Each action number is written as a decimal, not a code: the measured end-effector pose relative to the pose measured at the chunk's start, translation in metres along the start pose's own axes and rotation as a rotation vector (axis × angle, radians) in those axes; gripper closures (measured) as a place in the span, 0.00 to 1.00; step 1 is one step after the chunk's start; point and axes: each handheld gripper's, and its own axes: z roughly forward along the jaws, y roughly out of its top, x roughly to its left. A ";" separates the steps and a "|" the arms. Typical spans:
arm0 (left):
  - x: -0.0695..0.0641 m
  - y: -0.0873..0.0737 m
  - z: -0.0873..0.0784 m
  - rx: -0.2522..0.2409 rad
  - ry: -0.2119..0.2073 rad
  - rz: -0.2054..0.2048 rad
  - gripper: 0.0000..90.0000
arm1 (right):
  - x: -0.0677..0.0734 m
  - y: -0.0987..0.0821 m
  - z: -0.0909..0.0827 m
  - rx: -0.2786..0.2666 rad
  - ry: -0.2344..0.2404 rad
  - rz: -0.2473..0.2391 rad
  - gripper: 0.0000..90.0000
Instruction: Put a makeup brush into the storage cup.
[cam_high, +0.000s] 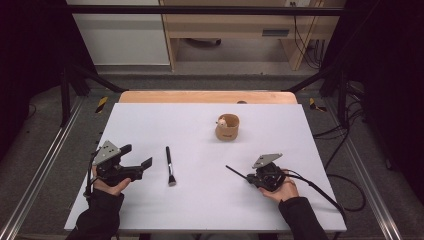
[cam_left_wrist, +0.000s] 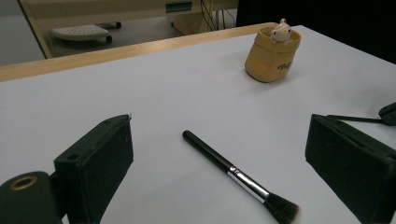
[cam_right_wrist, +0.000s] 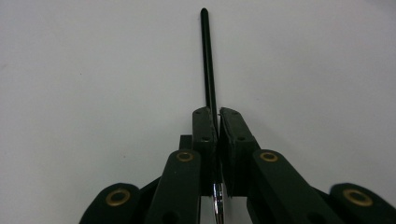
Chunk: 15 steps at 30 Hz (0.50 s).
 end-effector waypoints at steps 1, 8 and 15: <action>0.000 0.000 0.000 0.000 0.000 0.000 0.07 | 0.000 0.000 0.000 0.000 0.000 0.000 0.95; 0.000 0.000 0.001 0.005 -0.001 0.003 0.07 | -0.001 0.000 0.000 0.001 0.012 0.015 0.92; 0.000 -0.001 0.002 0.009 -0.003 0.003 0.07 | -0.006 0.005 -0.010 -0.023 0.012 0.033 0.80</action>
